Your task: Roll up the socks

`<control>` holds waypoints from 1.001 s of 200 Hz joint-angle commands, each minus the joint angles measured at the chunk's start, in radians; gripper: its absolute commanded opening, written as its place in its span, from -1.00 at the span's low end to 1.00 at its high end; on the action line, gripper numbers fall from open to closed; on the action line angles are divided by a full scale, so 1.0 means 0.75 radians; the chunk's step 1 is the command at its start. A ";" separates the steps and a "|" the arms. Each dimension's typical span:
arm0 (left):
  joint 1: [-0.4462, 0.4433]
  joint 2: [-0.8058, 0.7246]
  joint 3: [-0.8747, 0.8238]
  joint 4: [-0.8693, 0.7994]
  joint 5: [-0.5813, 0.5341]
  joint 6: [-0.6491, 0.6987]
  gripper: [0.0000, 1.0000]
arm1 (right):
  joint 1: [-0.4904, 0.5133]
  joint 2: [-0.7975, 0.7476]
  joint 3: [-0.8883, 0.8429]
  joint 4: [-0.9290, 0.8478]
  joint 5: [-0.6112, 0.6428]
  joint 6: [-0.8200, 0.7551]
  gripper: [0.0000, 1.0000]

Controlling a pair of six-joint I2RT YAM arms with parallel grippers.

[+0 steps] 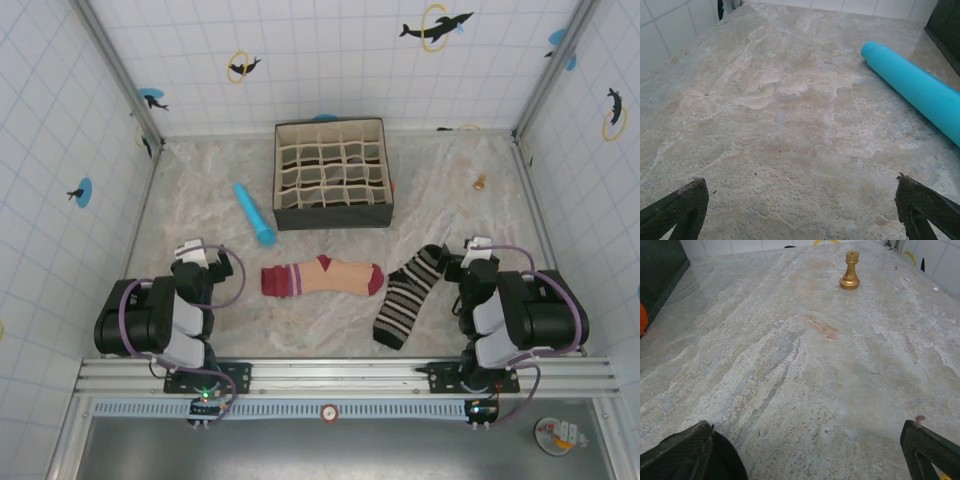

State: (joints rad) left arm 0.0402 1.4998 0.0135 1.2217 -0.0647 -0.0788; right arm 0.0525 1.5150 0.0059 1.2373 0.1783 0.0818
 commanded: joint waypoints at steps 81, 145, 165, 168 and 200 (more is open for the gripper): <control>-0.001 0.012 -0.005 0.046 -0.006 -0.002 0.95 | -0.003 0.001 -0.008 0.024 0.000 -0.005 0.99; 0.000 0.009 -0.009 0.050 -0.007 -0.002 0.95 | -0.002 0.003 -0.008 0.023 -0.002 -0.005 0.99; 0.000 -0.031 0.040 -0.029 -0.053 -0.026 0.95 | 0.000 -0.023 -0.008 0.044 0.007 -0.014 0.99; -0.001 -0.053 0.068 -0.117 -0.066 -0.025 0.94 | 0.004 -0.043 -0.007 0.027 0.011 -0.019 0.99; -0.044 -0.247 0.390 -0.787 -0.171 -0.152 0.91 | 0.113 -0.322 0.219 -0.642 0.234 -0.008 0.99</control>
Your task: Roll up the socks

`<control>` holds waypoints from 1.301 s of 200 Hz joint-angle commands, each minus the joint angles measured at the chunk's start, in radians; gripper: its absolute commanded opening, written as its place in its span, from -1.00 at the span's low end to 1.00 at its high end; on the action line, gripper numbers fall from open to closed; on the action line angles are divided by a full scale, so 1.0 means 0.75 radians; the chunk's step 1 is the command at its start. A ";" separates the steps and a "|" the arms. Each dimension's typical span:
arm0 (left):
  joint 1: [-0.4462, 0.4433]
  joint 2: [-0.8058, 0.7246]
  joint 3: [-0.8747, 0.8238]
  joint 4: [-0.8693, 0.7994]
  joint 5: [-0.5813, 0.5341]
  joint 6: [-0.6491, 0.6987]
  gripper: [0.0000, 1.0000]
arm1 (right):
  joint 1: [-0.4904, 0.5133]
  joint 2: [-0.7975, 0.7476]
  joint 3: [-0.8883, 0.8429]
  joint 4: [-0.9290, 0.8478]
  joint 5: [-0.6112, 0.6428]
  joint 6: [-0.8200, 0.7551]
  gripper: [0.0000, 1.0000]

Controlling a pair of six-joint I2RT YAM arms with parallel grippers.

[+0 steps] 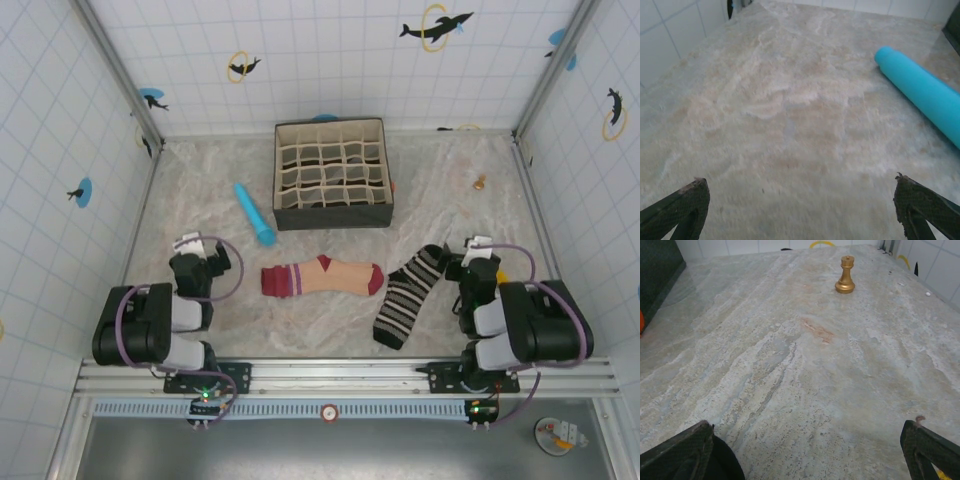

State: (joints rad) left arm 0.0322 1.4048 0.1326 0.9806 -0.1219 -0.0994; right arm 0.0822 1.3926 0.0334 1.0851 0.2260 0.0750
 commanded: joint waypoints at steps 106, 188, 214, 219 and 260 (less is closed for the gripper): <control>-1.059 -0.231 0.850 -1.654 -0.166 -1.161 0.83 | 0.564 -0.703 0.550 -1.721 0.225 0.476 0.99; -1.623 0.118 0.829 -1.190 -0.022 -1.705 0.40 | 0.662 -0.925 0.413 -1.926 0.286 0.583 0.99; -1.734 0.224 0.862 -1.097 0.002 -1.821 0.37 | 0.661 -0.947 0.424 -1.983 0.315 0.622 0.99; -1.749 0.245 0.864 -1.083 0.008 -1.845 0.37 | 0.661 -0.953 0.424 -1.987 0.309 0.628 0.99; -1.839 0.322 0.828 -0.974 0.027 -2.039 0.28 | 0.660 -0.980 0.424 -2.020 0.301 0.669 0.99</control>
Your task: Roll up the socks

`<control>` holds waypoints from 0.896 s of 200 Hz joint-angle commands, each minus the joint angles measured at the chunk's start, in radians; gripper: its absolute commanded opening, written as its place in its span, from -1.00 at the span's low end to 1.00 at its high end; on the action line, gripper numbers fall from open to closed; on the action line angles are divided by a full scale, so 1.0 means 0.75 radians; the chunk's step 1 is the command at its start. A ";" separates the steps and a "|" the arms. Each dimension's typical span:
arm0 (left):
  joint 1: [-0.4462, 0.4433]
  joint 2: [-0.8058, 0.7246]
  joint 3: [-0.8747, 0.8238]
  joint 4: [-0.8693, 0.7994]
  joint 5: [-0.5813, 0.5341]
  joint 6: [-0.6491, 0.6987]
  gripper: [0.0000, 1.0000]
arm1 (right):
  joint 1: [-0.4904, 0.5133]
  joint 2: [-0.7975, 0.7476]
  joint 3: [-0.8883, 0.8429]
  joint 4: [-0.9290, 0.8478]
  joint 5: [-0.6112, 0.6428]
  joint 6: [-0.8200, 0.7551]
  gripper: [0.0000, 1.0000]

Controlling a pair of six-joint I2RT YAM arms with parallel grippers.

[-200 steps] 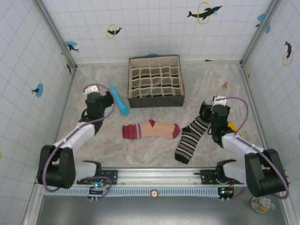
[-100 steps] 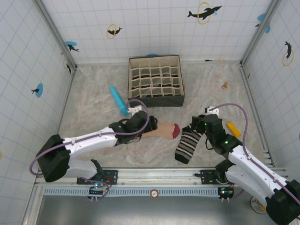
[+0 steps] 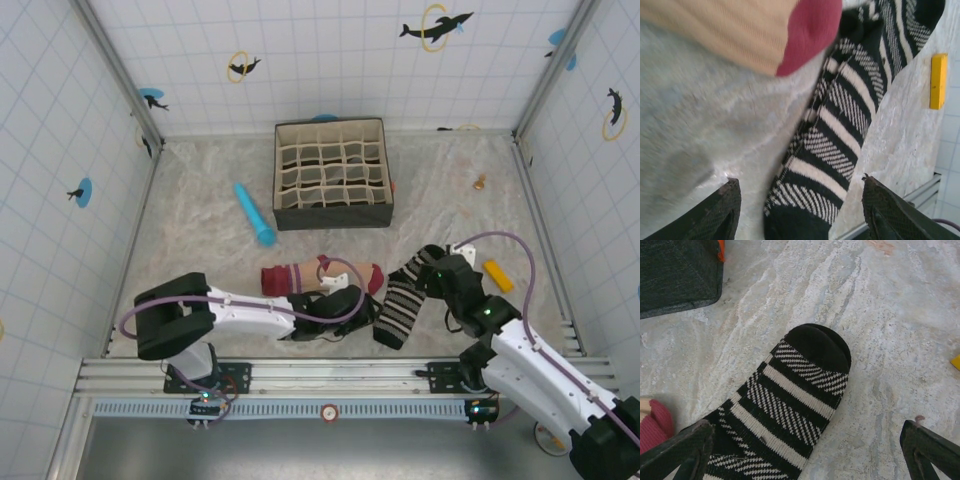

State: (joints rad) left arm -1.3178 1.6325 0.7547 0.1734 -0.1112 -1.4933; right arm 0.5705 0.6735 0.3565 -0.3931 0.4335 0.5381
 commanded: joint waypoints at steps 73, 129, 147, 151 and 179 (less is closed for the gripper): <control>-0.108 -0.008 -0.111 0.095 0.055 -0.344 0.31 | 0.012 -0.090 -0.011 -0.075 0.013 0.080 0.99; -0.112 0.065 -0.050 0.141 0.081 -0.357 0.30 | 0.015 -0.091 -0.015 -0.072 0.002 0.091 0.99; -0.117 0.101 -0.033 0.169 0.109 -0.363 0.26 | 0.015 -0.080 -0.009 -0.073 0.007 0.087 0.99; -0.119 0.107 -0.030 0.173 0.111 -0.367 0.26 | 0.015 -0.079 -0.008 -0.070 0.008 0.086 0.99; -0.123 0.150 -0.029 0.209 0.122 -0.394 0.11 | 0.013 -0.076 -0.001 -0.070 0.011 0.084 0.99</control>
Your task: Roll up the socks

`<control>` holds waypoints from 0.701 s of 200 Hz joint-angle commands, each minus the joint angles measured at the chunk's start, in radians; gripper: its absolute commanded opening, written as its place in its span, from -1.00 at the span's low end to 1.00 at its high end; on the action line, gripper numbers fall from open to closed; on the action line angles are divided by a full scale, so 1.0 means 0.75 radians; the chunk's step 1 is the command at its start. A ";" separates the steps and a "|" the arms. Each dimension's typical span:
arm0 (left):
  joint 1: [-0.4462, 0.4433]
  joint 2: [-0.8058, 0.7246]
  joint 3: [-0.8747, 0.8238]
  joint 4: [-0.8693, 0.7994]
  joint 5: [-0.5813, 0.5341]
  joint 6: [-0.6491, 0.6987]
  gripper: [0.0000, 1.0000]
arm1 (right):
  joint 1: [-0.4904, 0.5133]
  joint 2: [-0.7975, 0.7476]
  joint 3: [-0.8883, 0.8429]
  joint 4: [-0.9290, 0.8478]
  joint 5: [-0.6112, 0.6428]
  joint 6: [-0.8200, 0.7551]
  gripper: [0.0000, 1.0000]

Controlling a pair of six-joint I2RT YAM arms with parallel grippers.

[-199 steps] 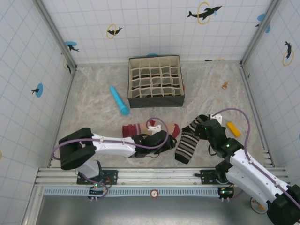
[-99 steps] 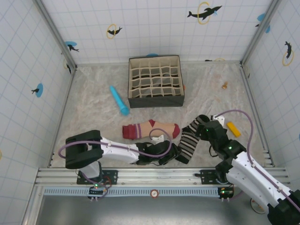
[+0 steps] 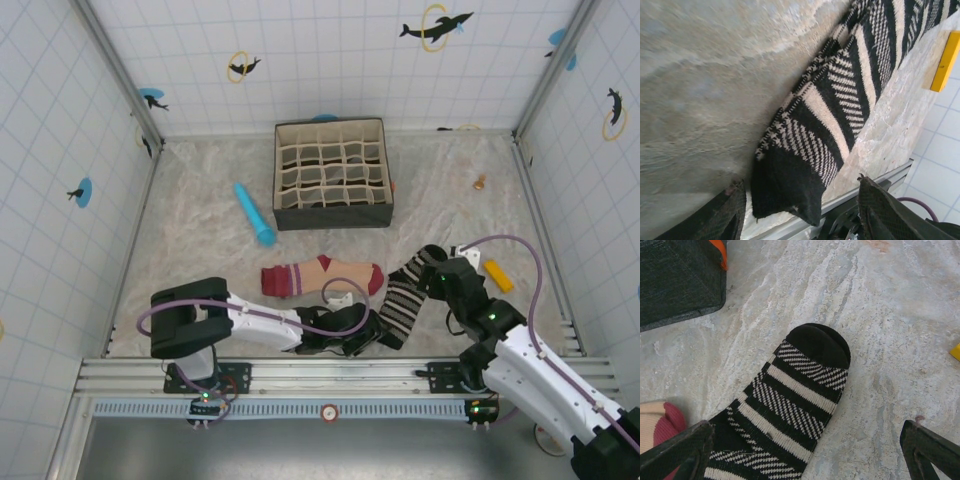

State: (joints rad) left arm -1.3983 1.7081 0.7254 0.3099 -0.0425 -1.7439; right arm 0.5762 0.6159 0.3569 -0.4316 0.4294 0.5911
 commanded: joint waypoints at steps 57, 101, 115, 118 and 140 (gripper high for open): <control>0.024 0.042 -0.020 -0.017 0.013 -0.042 -0.69 | 0.054 -0.007 -0.018 -0.010 -0.038 -0.002 0.99; 0.160 -0.017 -0.083 -0.049 0.071 0.072 -1.00 | 0.259 -0.065 -0.055 0.069 0.048 -0.056 0.99; 0.201 -0.063 -0.092 -0.118 0.090 0.139 -1.00 | 0.372 -0.074 -0.067 0.106 0.105 -0.083 0.99; 0.209 -0.075 -0.095 -0.138 0.094 0.152 -1.00 | 0.399 -0.075 -0.073 0.115 0.119 -0.089 0.99; 0.271 -0.179 -0.139 -0.237 0.129 0.254 -1.00 | 0.613 -0.057 -0.094 0.150 0.261 -0.103 0.99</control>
State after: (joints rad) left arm -1.2350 1.6585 0.6601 0.2600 0.0185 -1.6611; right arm 0.9131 0.5690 0.3199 -0.3767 0.4931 0.5411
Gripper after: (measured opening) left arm 0.057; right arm 0.994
